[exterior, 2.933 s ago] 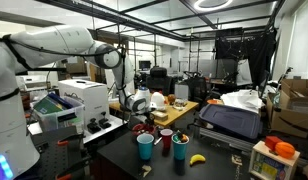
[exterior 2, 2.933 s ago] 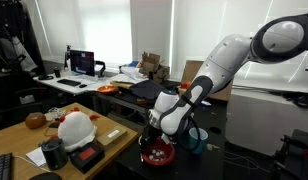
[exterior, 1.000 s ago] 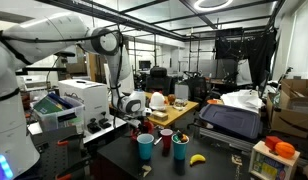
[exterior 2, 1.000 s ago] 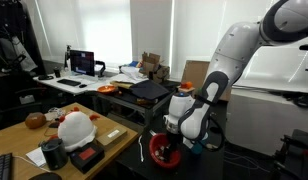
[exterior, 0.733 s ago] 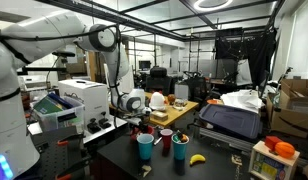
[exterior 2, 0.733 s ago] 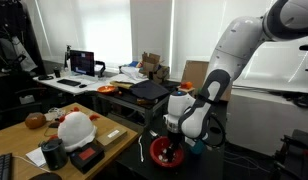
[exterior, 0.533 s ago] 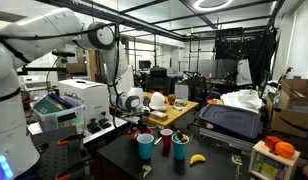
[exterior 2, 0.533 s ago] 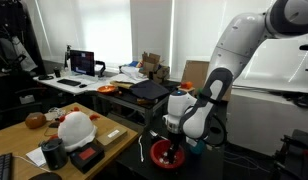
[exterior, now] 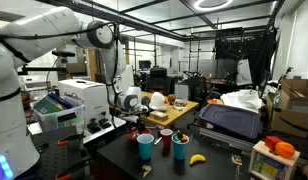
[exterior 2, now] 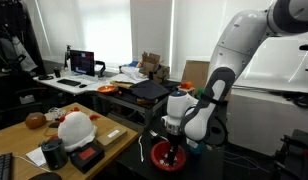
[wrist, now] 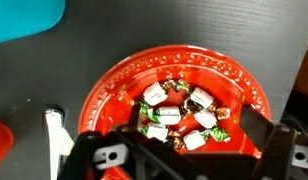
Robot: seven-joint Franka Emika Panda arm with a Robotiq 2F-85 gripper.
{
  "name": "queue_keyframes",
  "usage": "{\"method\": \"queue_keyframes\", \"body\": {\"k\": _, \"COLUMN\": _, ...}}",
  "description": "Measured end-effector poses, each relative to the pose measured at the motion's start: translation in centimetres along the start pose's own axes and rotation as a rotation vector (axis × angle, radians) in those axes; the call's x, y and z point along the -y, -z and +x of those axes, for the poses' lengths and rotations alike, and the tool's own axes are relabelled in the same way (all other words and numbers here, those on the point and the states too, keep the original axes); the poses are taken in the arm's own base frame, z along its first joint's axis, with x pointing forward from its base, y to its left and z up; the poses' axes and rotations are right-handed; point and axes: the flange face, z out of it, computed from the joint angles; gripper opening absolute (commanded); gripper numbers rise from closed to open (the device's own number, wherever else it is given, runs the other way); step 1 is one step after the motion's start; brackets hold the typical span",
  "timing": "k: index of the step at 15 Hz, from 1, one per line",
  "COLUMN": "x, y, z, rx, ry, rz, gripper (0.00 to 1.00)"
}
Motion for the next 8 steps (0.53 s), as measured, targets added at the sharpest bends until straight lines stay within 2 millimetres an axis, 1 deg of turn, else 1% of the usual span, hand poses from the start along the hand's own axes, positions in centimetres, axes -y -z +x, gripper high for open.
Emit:
{"method": "queue_keyframes", "body": {"k": 4, "x": 0.0, "y": -0.4, "z": 0.0, "rx": -0.017, "ry": 0.051, "rz": -0.014, "gripper": 1.0}}
{"method": "queue_keyframes", "body": {"k": 8, "x": -0.3, "y": -1.4, "z": -0.3, "rx": -0.05, "ry": 0.098, "rz": -0.015, "gripper": 1.0}}
